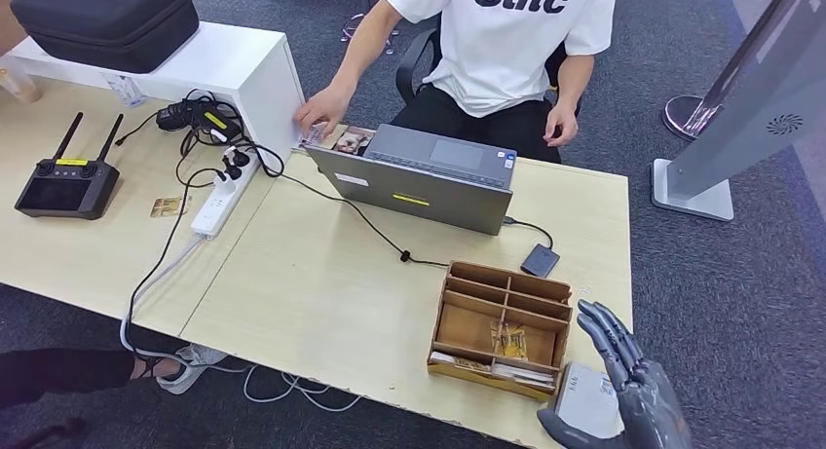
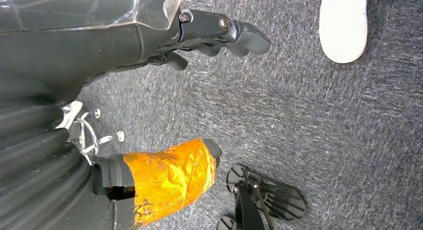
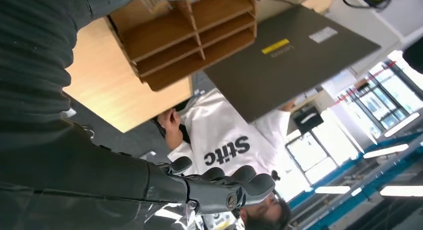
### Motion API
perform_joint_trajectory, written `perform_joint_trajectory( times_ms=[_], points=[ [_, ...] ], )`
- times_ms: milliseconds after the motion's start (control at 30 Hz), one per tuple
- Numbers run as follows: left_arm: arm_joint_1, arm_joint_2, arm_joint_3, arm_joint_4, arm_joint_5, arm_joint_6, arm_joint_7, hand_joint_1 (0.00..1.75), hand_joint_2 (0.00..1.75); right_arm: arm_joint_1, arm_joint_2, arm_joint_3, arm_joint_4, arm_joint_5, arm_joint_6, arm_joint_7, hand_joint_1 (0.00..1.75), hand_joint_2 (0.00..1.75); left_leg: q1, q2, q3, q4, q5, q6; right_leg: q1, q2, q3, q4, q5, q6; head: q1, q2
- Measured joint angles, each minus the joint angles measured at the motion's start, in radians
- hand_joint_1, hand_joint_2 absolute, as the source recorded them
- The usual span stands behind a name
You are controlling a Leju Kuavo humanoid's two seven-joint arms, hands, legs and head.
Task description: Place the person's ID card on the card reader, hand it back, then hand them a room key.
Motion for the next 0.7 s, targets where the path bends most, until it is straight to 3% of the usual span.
perform_joint_trajectory(
  times_ms=[67, 133, 200, 467, 700],
  points=[
    [0.0, -0.001, 0.011, 0.0, -0.001, -0.003, -0.003, 0.0, 1.75, 0.045, -0.045, 0.002, -0.008, 0.032, 0.014, 0.021, 0.0, 1.75, 0.0, 0.0, 0.0, 0.0, 0.0, 0.0, 0.0, 0.0, 0.0, 0.0, 0.0, 0.0, 0.0, 0.0],
    [-0.003, -0.001, 0.024, 0.0, -0.009, -0.007, -0.008, 0.0, 1.75, 0.071, -0.099, 0.042, 0.012, 0.126, 0.017, 0.094, 0.0, 1.75, 0.0, 0.001, 0.001, 0.0, 0.0, 0.0, 0.0, 0.001, 0.0, 0.0, 0.0, 0.0, 0.0, 0.0],
    [-0.007, 0.0, 0.029, 0.0, -0.018, -0.008, -0.01, 0.0, 1.75, 0.052, -0.118, 0.098, 0.053, 0.227, 0.005, 0.173, 0.0, 1.75, 0.0, 0.002, 0.001, 0.0, 0.0, 0.0, 0.0, 0.001, 0.001, 0.0, 0.0, 0.0, 0.0, 0.0],
    [-0.017, 0.0, 0.029, 0.0, -0.033, -0.008, -0.01, 0.0, 1.75, -0.058, -0.07, 0.224, 0.197, 0.449, -0.047, 0.361, 0.0, 1.75, 0.0, 0.002, 0.002, 0.0, 0.001, -0.001, 0.0, 0.001, 0.001, 0.001, 0.001, -0.001, 0.0, 0.0],
    [-0.019, 0.0, 0.03, 0.0, -0.039, -0.005, -0.007, 0.0, 1.75, -0.11, -0.02, 0.259, 0.272, 0.569, -0.084, 0.461, 0.0, 1.75, 0.001, 0.002, 0.002, 0.0, 0.001, -0.001, 0.0, 0.001, 0.001, 0.001, 0.001, -0.001, 0.0, 0.0]
  ],
)
